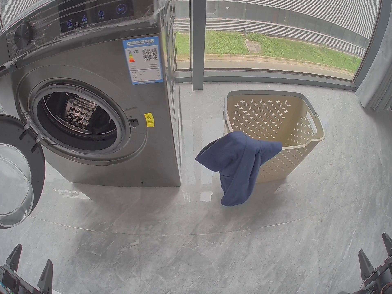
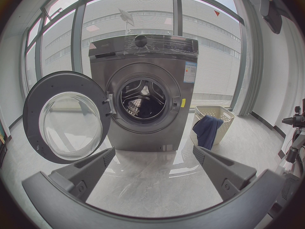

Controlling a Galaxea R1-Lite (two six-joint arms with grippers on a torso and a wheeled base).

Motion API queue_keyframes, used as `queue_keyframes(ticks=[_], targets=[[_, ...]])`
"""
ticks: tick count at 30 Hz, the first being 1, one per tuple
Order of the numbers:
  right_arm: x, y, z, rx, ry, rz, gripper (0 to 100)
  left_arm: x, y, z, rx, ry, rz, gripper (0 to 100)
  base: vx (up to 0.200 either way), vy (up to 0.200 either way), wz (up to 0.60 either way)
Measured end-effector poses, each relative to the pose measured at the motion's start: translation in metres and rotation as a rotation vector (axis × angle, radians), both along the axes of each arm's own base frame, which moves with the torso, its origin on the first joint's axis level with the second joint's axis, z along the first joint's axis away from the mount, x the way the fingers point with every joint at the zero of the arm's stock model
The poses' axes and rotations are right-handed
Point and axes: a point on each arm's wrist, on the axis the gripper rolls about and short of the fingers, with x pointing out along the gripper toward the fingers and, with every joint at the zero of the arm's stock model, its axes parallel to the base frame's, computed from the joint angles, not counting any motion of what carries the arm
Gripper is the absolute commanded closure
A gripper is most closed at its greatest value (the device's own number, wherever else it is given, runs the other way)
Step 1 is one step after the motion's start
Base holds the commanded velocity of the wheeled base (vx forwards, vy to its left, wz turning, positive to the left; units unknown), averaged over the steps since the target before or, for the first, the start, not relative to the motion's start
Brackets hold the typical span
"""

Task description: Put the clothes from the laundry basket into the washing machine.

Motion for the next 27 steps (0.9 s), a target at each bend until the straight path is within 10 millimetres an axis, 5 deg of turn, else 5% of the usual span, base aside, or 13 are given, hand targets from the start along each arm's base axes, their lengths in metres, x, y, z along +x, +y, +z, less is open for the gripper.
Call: queue_keyframes(ticks=[4,19,27], targets=[[0.0,0.0,0.0,0.0,0.0,-0.001,0,0.0,0.0,0.0,0.0,0.0,0.0,0,0.0,-0.2,0.0],[0.0,0.0,0.0,0.0,0.0,-0.001,0,0.0,0.0,0.0001,0.001,-0.001,-0.001,0,0.0,0.0,0.0],[0.0,0.0,0.0001,0.0,0.0,-0.001,0,0.0,0.0,0.0,0.003,0.0,0.0,0,0.2,0.0,0.0]])
